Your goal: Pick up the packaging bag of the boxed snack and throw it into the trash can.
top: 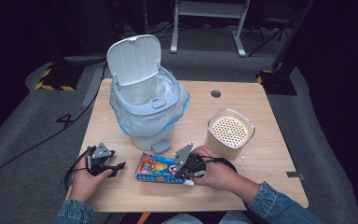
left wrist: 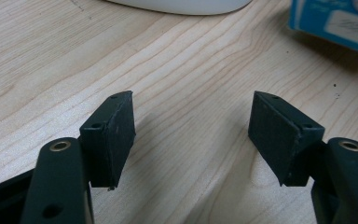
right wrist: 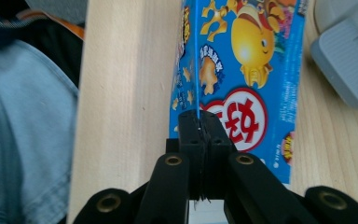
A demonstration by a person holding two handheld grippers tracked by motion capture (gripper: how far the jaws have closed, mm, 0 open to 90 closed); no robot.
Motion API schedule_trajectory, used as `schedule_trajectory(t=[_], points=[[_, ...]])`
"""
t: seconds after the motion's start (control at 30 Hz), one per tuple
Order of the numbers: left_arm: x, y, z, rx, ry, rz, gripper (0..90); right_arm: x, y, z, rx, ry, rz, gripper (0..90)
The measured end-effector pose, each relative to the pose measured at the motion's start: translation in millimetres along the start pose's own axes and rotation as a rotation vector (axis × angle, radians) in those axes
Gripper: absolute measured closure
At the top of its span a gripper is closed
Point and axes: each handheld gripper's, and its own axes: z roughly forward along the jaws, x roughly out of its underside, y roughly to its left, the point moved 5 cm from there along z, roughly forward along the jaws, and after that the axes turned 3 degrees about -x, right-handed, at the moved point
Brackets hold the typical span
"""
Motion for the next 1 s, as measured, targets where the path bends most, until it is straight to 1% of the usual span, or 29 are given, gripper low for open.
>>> schedule_trajectory(t=[0.07, 0.1, 0.17, 0.23, 0.27, 0.3, 0.33, 0.4, 0.43, 0.47, 0.57, 0.6, 0.77, 1.0], points=[[0.0, 0.0, 0.0, 0.0, 0.0, 0.0, 32.0, -3.7, 2.5, -8.8, -0.017, -0.037, 0.013, 89.9], [0.0, 0.0, 0.0, 0.0, 0.0, 0.0, 32.0, -3.7, 2.5, -8.8, -0.017, -0.037, 0.013, 89.9], [0.0, 0.0, 0.0, 0.0, 0.0, 0.0, 32.0, -5.4, 3.8, -14.6, -0.027, -0.057, 0.019, 89.8], [0.0, -0.1, 0.0, 0.0, 0.0, -0.001, 32.0, -6.8, 4.6, -21.3, -0.025, -0.075, 0.023, 89.9], [0.0, 0.0, 0.0, 0.0, 0.0, 0.0, 32.0, -8.2, 5.4, -29.0, -0.02, -0.094, 0.025, 89.9], [0.0, 0.0, 0.0, 0.0, 0.0, 0.0, 32.0, -8.9, 6.1, -33.2, -0.022, -0.106, 0.03, 89.9], [0.0, -0.1, 0.0, 0.0, 0.0, 0.0, 32.0, -8.9, 6.1, -33.2, -0.022, -0.106, 0.03, 89.9], [0.0, -0.1, 0.0, 0.0, 0.0, 0.0, 32.0, -10.2, 6.5, -41.5, -0.019, -0.129, 0.035, 89.9], [0.0, -0.3, 0.1, -0.001, -0.002, -0.003, 32.0, -10.9, 6.4, -49.9, -0.02, -0.15, 0.04, 89.9], [0.0, -0.3, 0.1, -0.001, -0.002, -0.003, 32.0, -10.9, 6.4, -49.9, -0.02, -0.15, 0.04, 89.9], [0.2, -0.3, -0.2, -0.004, -0.002, -0.003, 32.1, -11.4, 5.8, -61.2, -0.019, -0.183, 0.048, 89.9], [0.2, -0.3, -0.1, -0.002, -0.002, -0.002, 32.1, -11.3, 5.4, -66.3, -0.019, -0.202, 0.054, 90.0], [0.3, -0.3, -0.2, -0.002, -0.001, -0.002, 32.1, -10.2, 4.2, -80.8, -0.034, -0.266, 0.08, 90.0], [0.3, 0.0, -0.3, -0.001, 0.001, -0.002, 32.0, -7.7, 7.9, -99.8, -0.023, -0.302, 0.097, 90.0]])
